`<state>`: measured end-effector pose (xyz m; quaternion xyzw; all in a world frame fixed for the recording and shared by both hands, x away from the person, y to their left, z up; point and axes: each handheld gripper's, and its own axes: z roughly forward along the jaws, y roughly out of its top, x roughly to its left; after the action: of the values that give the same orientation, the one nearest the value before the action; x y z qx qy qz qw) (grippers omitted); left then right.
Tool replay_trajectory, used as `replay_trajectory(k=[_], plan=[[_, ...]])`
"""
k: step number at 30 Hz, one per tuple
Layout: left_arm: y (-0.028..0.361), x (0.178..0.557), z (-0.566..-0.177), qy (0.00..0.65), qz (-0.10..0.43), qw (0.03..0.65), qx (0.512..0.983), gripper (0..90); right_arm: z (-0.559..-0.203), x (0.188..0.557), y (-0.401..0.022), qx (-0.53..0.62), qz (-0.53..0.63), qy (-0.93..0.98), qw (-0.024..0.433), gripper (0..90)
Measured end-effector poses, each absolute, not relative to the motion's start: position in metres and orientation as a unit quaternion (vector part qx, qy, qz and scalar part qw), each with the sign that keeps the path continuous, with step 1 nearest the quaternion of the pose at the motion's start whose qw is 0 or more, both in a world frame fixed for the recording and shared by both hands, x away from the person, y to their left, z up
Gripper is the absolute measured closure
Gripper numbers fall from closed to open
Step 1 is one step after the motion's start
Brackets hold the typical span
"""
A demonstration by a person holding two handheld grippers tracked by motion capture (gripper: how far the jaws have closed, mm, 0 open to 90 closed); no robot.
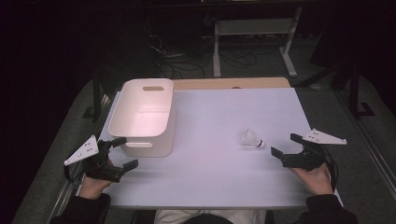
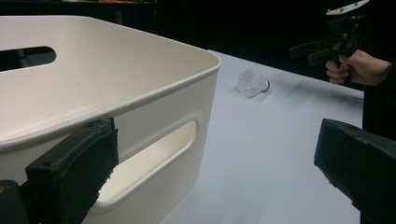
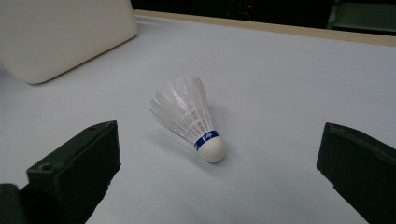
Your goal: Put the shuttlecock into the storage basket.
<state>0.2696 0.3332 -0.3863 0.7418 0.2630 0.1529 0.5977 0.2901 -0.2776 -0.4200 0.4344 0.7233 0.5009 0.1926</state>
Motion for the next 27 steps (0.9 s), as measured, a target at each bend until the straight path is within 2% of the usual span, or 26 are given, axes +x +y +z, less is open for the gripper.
replay_trajectory(k=[27], plan=[[0.3358, 0.2676, -0.3857, 0.265, 0.155, 0.600, 0.738, 0.0, -0.4198, 0.2906, -0.2732, 0.433, 0.497, 0.730, 0.179, 0.0]])
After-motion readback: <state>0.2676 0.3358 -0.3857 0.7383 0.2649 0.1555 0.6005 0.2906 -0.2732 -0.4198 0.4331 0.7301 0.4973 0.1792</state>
